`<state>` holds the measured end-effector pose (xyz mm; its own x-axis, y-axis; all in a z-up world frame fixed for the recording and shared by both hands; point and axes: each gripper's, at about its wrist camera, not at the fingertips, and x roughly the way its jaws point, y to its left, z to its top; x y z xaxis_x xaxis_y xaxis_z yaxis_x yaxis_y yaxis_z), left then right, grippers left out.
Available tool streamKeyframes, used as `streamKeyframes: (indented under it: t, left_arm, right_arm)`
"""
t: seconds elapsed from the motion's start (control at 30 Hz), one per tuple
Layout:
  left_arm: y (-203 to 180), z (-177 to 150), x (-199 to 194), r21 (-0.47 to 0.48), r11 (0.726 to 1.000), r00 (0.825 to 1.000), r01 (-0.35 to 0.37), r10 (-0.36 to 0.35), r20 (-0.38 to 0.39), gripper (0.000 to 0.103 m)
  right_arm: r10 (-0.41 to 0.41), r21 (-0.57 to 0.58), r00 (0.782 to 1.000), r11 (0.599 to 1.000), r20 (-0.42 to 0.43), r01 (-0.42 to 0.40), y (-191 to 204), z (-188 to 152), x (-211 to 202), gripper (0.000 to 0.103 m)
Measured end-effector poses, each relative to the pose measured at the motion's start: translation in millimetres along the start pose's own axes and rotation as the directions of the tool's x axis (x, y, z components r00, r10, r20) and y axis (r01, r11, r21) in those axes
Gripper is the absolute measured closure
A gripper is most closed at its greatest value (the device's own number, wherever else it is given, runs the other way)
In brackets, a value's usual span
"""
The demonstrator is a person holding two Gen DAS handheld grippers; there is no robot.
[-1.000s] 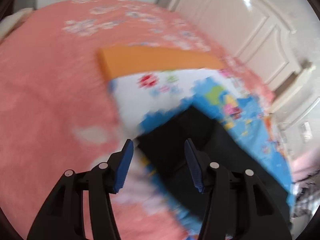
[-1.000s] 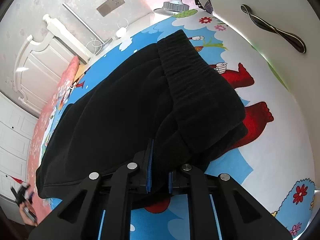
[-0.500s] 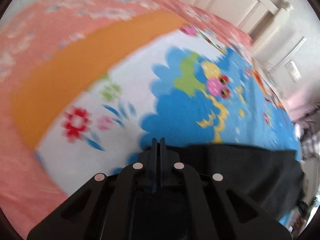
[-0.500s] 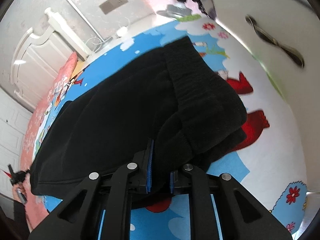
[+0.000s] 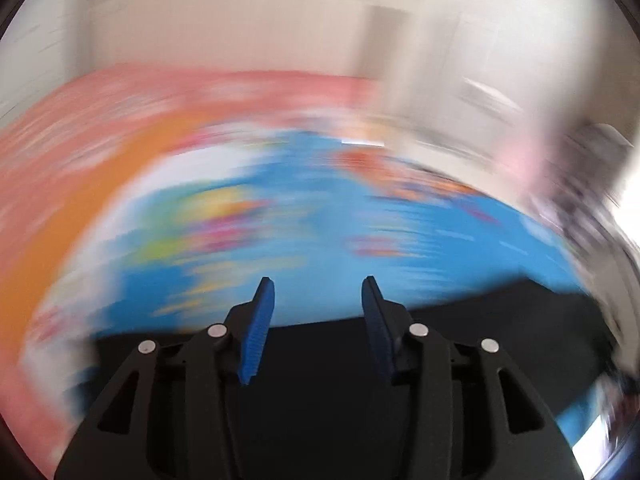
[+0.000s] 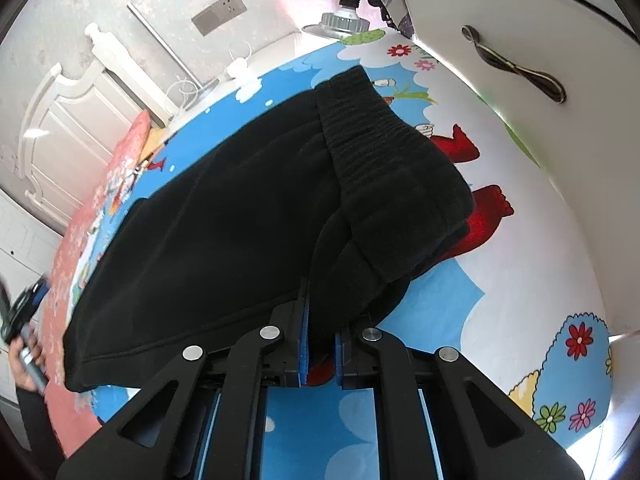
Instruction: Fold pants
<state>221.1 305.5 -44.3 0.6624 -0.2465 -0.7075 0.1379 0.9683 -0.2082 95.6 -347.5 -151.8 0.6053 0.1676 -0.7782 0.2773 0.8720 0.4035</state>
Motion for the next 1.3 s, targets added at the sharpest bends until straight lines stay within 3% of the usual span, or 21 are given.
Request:
streamKeyframes:
  t: [0.07, 0.13, 0.23, 0.37, 0.4, 0.43, 0.47, 0.6, 0.77, 0.93, 1.03, 1.1, 1.13, 1.23, 1.3]
  left_arm:
    - [-79.0, 11.8, 33.7, 0.144, 0.977, 0.987, 0.155, -0.148, -0.061, 0.052]
    - [-156.9, 18.9, 77.2, 0.299, 0.920, 0.965, 0.253, -0.217, -0.148, 0.052]
    - [-223.6, 25.0, 135.6, 0.411, 0.862, 0.944, 0.296, -0.197, -0.266, 0.052]
    - [-261.2, 26.5, 189.9, 0.508, 0.809, 0.920, 0.295, -0.096, -0.381, 0.047]
    - [-266.4, 23.8, 199.7, 0.517, 0.795, 0.902, 0.316, -0.084, -0.423, 0.056]
    - [-271.1, 19.7, 213.4, 0.550, 0.770, 0.881, 0.324, -0.034, -0.472, 0.079]
    - [-279.2, 19.0, 218.0, 0.570, 0.762, 0.883, 0.308, -0.005, -0.470, 0.089]
    - [-277.4, 38.1, 225.2, 0.554, 0.791, 0.904, 0.261, 0.001, -0.427, 0.097]
    - [-275.5, 35.6, 223.8, 0.533, 0.817, 0.920, 0.220, 0.008, -0.392, 0.098]
    - [-281.9, 38.7, 217.0, 0.488, 0.850, 0.937, 0.201, -0.020, -0.350, 0.098]
    - [-275.4, 40.8, 222.8, 0.445, 0.875, 0.934, 0.192, -0.023, -0.357, 0.098]
    - [-270.0, 39.7, 228.3, 0.447, 0.886, 0.938, 0.118, 0.048, -0.342, 0.092]
    - [-265.5, 41.3, 227.1, 0.432, 0.895, 0.940, 0.107, 0.050, -0.337, 0.086]
    - [-250.3, 50.2, 178.5, 0.313, 0.930, 0.964, 0.192, -0.119, -0.237, 0.070]
    - [-246.1, 45.7, 140.4, 0.283, 0.928, 0.966, 0.242, -0.204, -0.157, 0.042]
  right_arm:
    - [0.006, -0.006, 1.000, 1.000, 0.009, -0.006, 0.4, -2.8, -5.9, 0.095]
    - [-0.009, -0.029, 1.000, 1.000, 0.010, 0.009, 1.7, -8.4, -6.1, 0.095]
    - [0.002, 0.001, 1.000, 1.000, -0.012, -0.002, -7.6, -17.4, 0.6, 0.095]
    - [0.037, 0.015, 0.999, 0.999, -0.017, -0.037, -15.0, -20.0, 2.4, 0.095]
    - [0.043, 0.017, 0.999, 0.999, -0.017, -0.043, -15.9, -19.5, 2.7, 0.095]
    - [0.047, 0.019, 0.999, 0.999, -0.016, -0.047, -16.4, -19.5, 2.8, 0.095]
    - [0.054, 0.016, 0.998, 0.998, -0.013, -0.054, -16.0, -17.3, 2.5, 0.095]
    - [0.074, -0.048, 0.997, 0.996, 0.037, -0.073, -5.1, -3.7, -2.3, 0.095]
    - [0.083, -0.006, 0.997, 0.997, -0.006, -0.083, -17.6, -4.4, 16.5, 0.094]
    - [0.120, -0.084, 0.989, 0.990, 0.089, -0.113, 6.7, 11.9, -12.9, 0.095]
    - [0.055, -0.037, 0.998, 0.998, -0.002, -0.055, -5.8, 10.3, 16.2, 0.094]
    - [0.076, -0.020, 0.997, 0.997, 0.003, -0.076, -17.0, 6.3, 21.5, 0.098]
    - [0.080, -0.025, 0.997, 0.996, 0.004, -0.080, -17.8, 6.2, 19.3, 0.098]
    - [0.091, 0.010, 0.996, 0.996, 0.003, -0.091, -25.0, 5.8, 16.6, 0.089]
    - [0.074, 0.017, 0.997, 0.997, 0.009, -0.074, -27.4, 1.6, 12.8, 0.087]
